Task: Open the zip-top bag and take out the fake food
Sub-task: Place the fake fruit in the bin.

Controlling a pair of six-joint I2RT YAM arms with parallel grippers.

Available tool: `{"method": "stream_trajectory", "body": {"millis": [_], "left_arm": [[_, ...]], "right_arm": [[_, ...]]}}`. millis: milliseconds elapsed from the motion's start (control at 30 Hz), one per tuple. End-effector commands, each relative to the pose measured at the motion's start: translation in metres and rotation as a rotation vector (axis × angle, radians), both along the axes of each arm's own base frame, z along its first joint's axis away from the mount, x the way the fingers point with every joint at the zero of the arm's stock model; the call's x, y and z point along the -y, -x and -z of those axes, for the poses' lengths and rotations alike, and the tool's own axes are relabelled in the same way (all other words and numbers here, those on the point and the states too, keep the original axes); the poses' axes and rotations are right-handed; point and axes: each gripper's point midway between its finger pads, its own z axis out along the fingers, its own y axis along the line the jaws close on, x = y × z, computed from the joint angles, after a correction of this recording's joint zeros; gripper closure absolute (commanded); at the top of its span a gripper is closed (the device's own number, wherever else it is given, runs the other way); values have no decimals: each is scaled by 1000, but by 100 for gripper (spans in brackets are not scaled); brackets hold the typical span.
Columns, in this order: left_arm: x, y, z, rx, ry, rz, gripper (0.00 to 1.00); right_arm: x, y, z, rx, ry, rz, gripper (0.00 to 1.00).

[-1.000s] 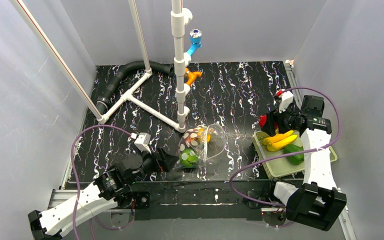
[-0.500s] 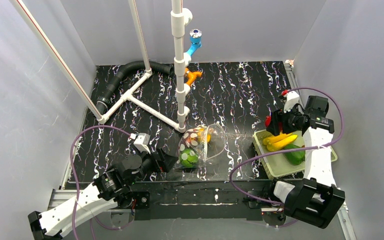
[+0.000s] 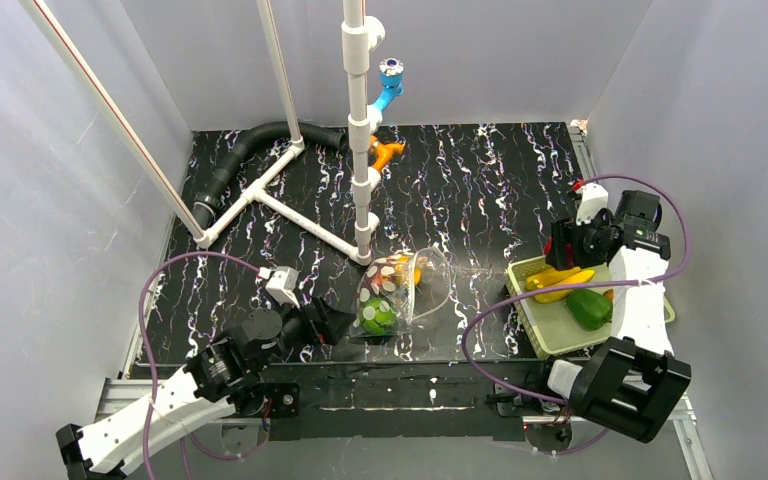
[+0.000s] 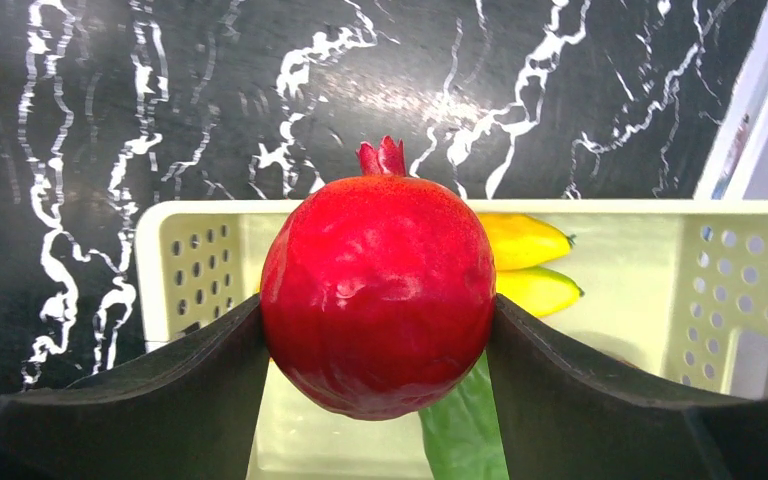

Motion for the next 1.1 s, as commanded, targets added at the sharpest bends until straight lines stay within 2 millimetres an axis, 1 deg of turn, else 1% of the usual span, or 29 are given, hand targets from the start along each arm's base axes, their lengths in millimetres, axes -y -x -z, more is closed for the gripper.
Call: {"method": "stream_trajectory", "body": {"millis": [0, 100, 200, 333, 400, 500, 567, 633, 767, 800, 833, 1000, 1067], "left_arm": [[-4, -2, -8, 24, -1, -18, 2], [-6, -1, -8, 25, -2, -21, 2], [-7, -2, -9, 30, 0, -23, 2], [-5, -3, -7, 31, -3, -20, 2], [-2, -4, -8, 33, -5, -13, 2], [1, -5, -9, 28, -17, -4, 2], [2, -5, -9, 25, -21, 0, 2], [3, -4, -9, 25, -19, 2, 2], [2, -4, -12, 29, -11, -1, 2], [1, -4, -12, 30, -8, -2, 2], [1, -4, -13, 31, -7, -3, 2], [1, -4, -14, 34, -5, -4, 2], [1, -4, -14, 34, -5, -3, 2]], "right_arm": [[26, -7, 1, -5, 91, 89, 78], [42, -2, 4, -11, 157, 135, 75], [65, 4, 1, 35, 236, 208, 71], [94, 9, 5, 62, 324, 283, 64], [107, 10, 7, 59, 353, 318, 61], [122, 8, 10, 57, 380, 351, 58], [128, 7, 12, 49, 385, 359, 52], [131, 6, 13, 44, 388, 364, 42], [132, 6, 18, 34, 381, 357, 24], [131, 5, 18, 34, 376, 355, 22], [130, 5, 18, 35, 372, 351, 17], [125, 3, 13, 45, 348, 336, 5], [125, 2, 12, 46, 346, 332, 2]]}}
